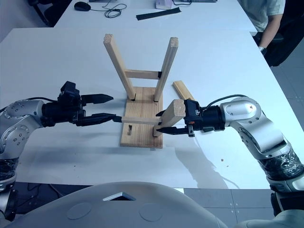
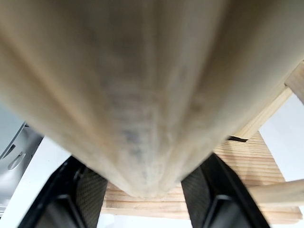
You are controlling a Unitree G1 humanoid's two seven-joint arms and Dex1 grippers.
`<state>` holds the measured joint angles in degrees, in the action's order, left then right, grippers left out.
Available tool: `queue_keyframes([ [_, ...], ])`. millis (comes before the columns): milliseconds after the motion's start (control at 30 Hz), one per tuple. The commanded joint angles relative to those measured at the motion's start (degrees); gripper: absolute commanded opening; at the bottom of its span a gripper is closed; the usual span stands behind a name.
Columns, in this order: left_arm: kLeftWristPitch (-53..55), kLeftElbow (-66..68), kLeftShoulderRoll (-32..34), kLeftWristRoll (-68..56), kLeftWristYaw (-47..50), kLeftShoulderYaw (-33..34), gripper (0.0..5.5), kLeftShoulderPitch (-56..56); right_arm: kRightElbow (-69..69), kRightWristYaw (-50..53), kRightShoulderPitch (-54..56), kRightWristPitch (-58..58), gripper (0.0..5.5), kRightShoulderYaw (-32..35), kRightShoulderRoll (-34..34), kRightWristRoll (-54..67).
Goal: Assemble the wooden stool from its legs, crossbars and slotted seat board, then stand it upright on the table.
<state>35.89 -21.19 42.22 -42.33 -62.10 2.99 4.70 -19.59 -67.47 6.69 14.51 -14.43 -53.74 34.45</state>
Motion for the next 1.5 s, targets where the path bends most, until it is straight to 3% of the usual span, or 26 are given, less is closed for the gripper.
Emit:
queue_keyframes([
  [33,3.49,1.87,-1.53,-7.67,3.38,6.17,3.55,7.03,5.39,-3.51,-4.01,8.4,2.04,-8.57,-1.94,-6.66],
  [167,8.12,6.46,-3.64,-24.19,9.79,16.22,3.55,15.55,6.27,-2.94,-3.16,7.86,2.04,-9.41,-1.46,-7.06],
  [233,8.65,8.9,-3.15,-25.78,10.99,17.98,3.55,17.2,6.78,-2.53,-2.9,7.46,2.04,-9.74,-1.2,-7.57],
  [300,8.03,9.63,-2.27,-22.79,10.42,16.98,3.55,15.94,7.62,-1.13,-2.35,7.1,2.04,-9.74,-0.57,-8.55],
  [533,6.22,7.38,-2.92,-18.19,9.55,15.01,3.55,11.52,5.67,-0.13,-1.24,8.52,3.14,-6.35,-1.02,-7.81],
  [833,4.09,7.19,-3.82,-16.39,10.09,15.75,3.55,9.31,4.56,1.01,-0.69,8.07,3.18,2.01,-1.38,-9.66],
  [1033,2.35,8.65,-4.39,-14.16,14.03,17.33,3.55,9.91,3.46,6.85,-9.57,5.72,3.18,12.19,-4.75,-14.63],
  [1133,-0.64,11.12,-4.97,-6.72,19.98,16.19,3.55,9.41,-2.14,12.44,-18.27,7.09,3.18,19.6,-2.42,-14.61],
  [1267,-0.59,8.02,-5.34,-6.12,20.99,17.42,3.55,5.58,-7.6,21.55,-22.12,13.35,3.78,24.51,2.89,-13.38],
  [1300,-0.58,7.37,-5.52,-6.11,21.11,17.39,3.55,4.9,-8.27,24.35,-22.15,15.67,3.98,25.15,4.49,-13.49],
  [1500,-0.25,5.01,-7.26,-6.26,21.91,16.24,3.55,4.44,-3.37,29.23,-20.79,16.24,3.98,24.77,10.39,-14.25],
])
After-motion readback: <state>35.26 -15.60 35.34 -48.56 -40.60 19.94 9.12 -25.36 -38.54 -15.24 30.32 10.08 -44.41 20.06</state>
